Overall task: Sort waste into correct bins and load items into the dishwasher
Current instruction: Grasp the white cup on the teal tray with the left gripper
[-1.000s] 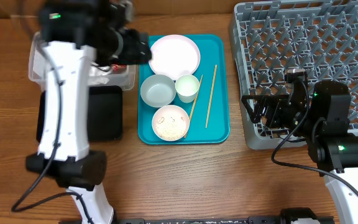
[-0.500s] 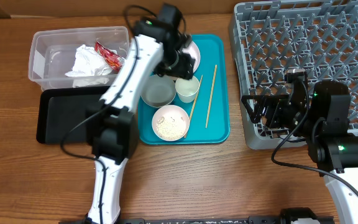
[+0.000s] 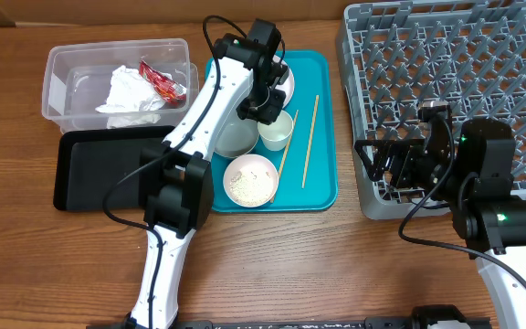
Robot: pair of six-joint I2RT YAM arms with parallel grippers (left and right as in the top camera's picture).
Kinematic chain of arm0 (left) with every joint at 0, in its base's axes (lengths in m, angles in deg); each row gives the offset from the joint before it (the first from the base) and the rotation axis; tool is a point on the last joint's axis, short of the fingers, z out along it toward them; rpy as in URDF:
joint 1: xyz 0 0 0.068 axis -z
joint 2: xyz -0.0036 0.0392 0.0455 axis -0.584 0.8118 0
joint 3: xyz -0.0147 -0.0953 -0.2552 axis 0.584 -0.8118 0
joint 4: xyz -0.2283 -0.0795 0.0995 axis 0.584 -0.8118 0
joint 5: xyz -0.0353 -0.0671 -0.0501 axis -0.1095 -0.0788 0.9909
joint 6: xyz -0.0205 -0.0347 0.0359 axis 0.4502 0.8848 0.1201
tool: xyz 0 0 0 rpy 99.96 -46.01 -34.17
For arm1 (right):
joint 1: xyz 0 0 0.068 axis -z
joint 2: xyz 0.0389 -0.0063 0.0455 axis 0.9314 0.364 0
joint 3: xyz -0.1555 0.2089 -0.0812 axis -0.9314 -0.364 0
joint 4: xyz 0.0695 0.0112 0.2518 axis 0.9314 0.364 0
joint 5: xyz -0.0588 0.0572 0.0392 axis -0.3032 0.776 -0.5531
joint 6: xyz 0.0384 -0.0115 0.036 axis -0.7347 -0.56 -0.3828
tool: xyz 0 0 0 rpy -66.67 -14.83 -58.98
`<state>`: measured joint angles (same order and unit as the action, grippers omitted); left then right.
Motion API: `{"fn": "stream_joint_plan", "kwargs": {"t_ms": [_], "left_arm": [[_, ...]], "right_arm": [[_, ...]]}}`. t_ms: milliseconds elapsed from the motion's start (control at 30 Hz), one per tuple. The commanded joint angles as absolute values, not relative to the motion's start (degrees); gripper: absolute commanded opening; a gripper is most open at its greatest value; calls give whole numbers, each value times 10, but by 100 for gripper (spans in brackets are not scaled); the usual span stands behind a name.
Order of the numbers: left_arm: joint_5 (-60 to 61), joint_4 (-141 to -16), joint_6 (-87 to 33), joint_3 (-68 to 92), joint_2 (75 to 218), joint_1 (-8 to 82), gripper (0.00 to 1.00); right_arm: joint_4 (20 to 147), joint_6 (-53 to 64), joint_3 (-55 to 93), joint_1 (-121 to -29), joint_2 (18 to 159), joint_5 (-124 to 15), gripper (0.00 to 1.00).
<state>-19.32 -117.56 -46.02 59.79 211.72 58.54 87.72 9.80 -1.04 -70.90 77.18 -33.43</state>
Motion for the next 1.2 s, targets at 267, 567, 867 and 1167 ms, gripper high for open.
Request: {"fn": "stream_joint_plan", "kwargs": {"t_ms": [267, 567, 867, 1167], "left_arm": [[-199, -1162, -467, 601, 2124, 590, 4], [48, -1262, -496, 695, 2119, 540, 4], [373, -1400, -606, 746, 2119, 486, 4], [529, -1416, -624, 744, 2118, 485, 4]], "right_arm": [[875, 95, 5, -709, 770, -330, 100], [855, 51, 5, -709, 770, -330, 99], [788, 20, 5, -709, 799, -244, 98], [665, -8, 5, -709, 882, -54, 94]]}}
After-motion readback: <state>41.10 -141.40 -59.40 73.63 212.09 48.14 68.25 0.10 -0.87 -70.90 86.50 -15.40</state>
